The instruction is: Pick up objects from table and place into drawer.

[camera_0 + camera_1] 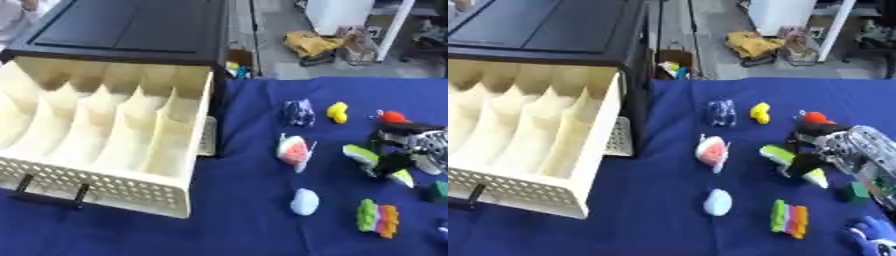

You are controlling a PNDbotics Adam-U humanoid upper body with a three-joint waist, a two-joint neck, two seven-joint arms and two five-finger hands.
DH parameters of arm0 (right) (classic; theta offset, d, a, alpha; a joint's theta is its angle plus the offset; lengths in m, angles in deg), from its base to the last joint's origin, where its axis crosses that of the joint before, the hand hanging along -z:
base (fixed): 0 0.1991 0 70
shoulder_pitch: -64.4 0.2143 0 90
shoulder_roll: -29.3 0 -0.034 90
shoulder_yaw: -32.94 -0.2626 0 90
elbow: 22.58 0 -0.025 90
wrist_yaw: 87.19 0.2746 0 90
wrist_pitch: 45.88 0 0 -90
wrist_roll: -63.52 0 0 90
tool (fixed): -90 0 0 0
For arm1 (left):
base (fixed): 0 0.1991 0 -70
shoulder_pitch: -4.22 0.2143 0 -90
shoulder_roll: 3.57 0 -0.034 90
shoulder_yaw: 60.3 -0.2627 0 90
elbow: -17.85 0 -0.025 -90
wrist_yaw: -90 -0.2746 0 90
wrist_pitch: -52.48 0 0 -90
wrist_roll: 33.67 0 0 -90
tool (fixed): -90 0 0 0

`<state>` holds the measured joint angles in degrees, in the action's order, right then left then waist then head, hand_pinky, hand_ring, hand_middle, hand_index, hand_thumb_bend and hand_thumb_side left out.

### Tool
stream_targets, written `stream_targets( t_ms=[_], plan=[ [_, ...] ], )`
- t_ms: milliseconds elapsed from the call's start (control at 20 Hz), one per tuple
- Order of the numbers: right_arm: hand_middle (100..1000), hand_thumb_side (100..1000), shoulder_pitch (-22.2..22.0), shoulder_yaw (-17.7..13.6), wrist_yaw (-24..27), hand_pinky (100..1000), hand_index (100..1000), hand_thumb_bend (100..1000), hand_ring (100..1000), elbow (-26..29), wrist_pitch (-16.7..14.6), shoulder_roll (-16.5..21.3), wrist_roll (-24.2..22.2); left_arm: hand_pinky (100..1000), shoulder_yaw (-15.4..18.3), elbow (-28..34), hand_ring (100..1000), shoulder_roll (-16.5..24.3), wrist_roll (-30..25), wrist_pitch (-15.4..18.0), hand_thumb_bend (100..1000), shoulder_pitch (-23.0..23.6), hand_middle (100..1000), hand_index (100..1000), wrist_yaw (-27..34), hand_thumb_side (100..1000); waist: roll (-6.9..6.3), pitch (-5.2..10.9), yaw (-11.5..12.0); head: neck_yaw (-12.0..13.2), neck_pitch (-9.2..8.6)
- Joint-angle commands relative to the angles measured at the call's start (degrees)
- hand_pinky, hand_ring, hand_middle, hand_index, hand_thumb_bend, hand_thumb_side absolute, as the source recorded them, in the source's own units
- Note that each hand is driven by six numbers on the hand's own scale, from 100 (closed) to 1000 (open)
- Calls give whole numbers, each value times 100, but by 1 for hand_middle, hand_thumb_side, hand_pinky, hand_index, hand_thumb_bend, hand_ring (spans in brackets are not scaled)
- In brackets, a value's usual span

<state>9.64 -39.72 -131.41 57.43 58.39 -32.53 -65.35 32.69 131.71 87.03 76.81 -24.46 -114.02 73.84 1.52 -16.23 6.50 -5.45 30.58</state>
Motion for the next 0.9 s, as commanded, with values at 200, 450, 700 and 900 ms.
stream_targets(
  t_ms=[200, 450, 700, 900],
  plan=[
    [623, 649, -2, -116, -11, 898, 741, 100, 897, 353, 40, 334, 201, 642, 17, 73, 783, 55, -16, 7, 391, -56, 742, 863, 25, 1000, 4, 100, -21, 24, -69],
    [580, 693, -152, -73, -383, 886, 687, 100, 864, 873, -112, 556, 596, 639, 14, 73, 782, 50, -22, 14, 392, -62, 741, 863, 24, 1000, 8, 89, -25, 21, -79],
    [538, 599, -246, -21, -842, 869, 602, 100, 831, 1317, -197, 698, 1056, 633, 5, 73, 781, 44, -47, 24, 394, -75, 740, 858, 32, 1000, 11, 85, -23, 6, -94],
    [525, 520, -235, 40, -1208, 864, 565, 100, 813, 1472, -409, 766, 1422, 629, 4, 73, 780, 41, -55, 30, 395, -84, 740, 858, 43, 1000, 16, 86, -12, -3, -101]
  ],
)
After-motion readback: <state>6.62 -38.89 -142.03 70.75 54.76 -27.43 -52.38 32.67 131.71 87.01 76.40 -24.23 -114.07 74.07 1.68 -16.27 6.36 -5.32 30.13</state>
